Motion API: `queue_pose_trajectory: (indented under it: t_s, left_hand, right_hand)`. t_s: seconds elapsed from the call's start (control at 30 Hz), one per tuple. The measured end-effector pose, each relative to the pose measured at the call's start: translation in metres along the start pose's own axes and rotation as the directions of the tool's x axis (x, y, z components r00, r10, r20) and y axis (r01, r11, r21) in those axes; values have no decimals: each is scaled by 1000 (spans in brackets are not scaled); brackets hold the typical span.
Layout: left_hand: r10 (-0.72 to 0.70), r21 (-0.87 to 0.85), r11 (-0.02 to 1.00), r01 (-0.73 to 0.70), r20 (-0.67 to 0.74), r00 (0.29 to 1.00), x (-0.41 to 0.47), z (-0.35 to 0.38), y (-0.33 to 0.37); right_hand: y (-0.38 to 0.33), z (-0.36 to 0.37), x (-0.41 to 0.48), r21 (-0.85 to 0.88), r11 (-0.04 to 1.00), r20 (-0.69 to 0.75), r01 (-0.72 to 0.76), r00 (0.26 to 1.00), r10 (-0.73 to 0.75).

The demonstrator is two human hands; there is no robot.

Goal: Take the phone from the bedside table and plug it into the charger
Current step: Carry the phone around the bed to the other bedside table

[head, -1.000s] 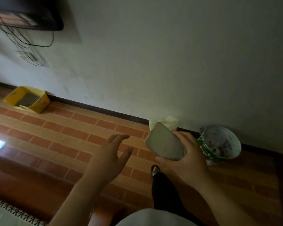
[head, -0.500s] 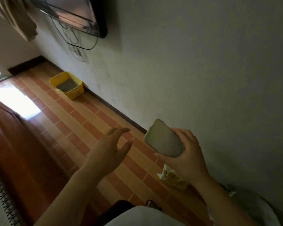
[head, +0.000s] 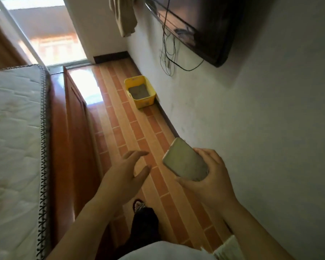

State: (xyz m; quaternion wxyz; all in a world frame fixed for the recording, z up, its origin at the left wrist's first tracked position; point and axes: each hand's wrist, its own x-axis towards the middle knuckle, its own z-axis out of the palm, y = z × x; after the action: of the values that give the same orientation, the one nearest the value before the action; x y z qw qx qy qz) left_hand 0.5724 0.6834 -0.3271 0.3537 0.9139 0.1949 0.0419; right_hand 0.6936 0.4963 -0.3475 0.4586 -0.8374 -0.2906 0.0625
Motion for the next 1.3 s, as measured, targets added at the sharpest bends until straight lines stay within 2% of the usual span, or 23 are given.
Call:
queue_pose_trajectory:
  t_s: [0.37, 0.57, 0.77, 1.0, 1.13, 1.3]
  left_hand:
    - [-88, 28, 995, 95, -185, 979, 190, -129, -123]
    - [-133, -19, 991, 132, -156, 979, 286, -170, -167]
    - [-141, -1, 990, 143, -180, 973, 426, -218, -217]
    - [-188, 0, 981, 196, -280, 941, 580, -306, -261]
    - [-239, -23, 969, 246, -343, 908, 632, -347, -300]
    - [-255, -15, 962, 273, -404, 878, 700, -398, -373]
  right_hand:
    - [-47, 123, 252, -27, 993, 135, 112, 985, -108]
    - [-45, 176, 361, -23, 996, 137, 81, 987, -77]
    - [-39, 240, 517, 14, 994, 157, 112, 981, -113]
    - [-81, 305, 710, 48, 978, 215, 204, 954, -210]
    - [-107, 355, 784, 106, 965, 266, 242, 928, -262]
    - [-135, 434, 872, 87, 949, 352, 304, 881, -315]
